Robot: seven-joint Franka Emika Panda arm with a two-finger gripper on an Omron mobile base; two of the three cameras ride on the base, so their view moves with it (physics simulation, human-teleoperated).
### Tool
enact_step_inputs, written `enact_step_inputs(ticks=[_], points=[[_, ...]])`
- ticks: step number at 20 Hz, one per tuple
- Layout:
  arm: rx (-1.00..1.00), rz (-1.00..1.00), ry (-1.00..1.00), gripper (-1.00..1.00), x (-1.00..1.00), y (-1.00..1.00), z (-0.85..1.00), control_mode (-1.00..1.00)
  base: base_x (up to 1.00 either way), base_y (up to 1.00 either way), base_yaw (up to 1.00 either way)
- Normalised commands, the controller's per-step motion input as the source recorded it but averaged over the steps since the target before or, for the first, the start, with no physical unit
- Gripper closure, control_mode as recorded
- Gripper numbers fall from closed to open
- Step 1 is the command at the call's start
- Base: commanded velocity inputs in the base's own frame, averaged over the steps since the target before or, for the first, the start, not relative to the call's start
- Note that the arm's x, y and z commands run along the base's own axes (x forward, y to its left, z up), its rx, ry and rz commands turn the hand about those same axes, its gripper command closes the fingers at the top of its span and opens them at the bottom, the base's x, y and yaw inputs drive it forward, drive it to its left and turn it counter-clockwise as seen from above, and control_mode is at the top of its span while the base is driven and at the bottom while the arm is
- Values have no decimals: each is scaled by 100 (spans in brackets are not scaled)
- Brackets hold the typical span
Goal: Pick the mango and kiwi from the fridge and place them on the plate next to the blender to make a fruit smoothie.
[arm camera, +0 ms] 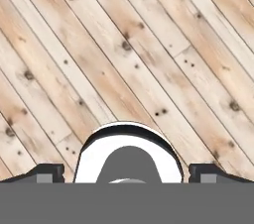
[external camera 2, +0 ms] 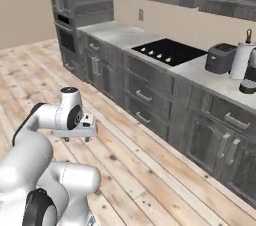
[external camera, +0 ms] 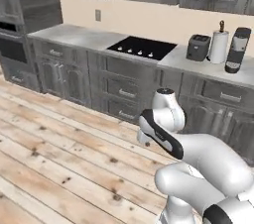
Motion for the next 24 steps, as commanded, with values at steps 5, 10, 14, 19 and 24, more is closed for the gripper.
enact_step_inputs(ticks=[5, 10, 14, 19, 24], points=[[0, 0, 0, -100, 0, 0, 0, 100, -100, -20, -64], [0, 0, 0, -100, 0, 0, 0, 100, -97, -47, -54], [0, 0, 0, -100, 0, 0, 0, 100, -23, -100, -41], [0, 0, 0, -100, 0, 0, 0, 100, 47, -100, -27], [0, 0, 0, -100, 0, 0, 0, 100, 94, -97, -16]])
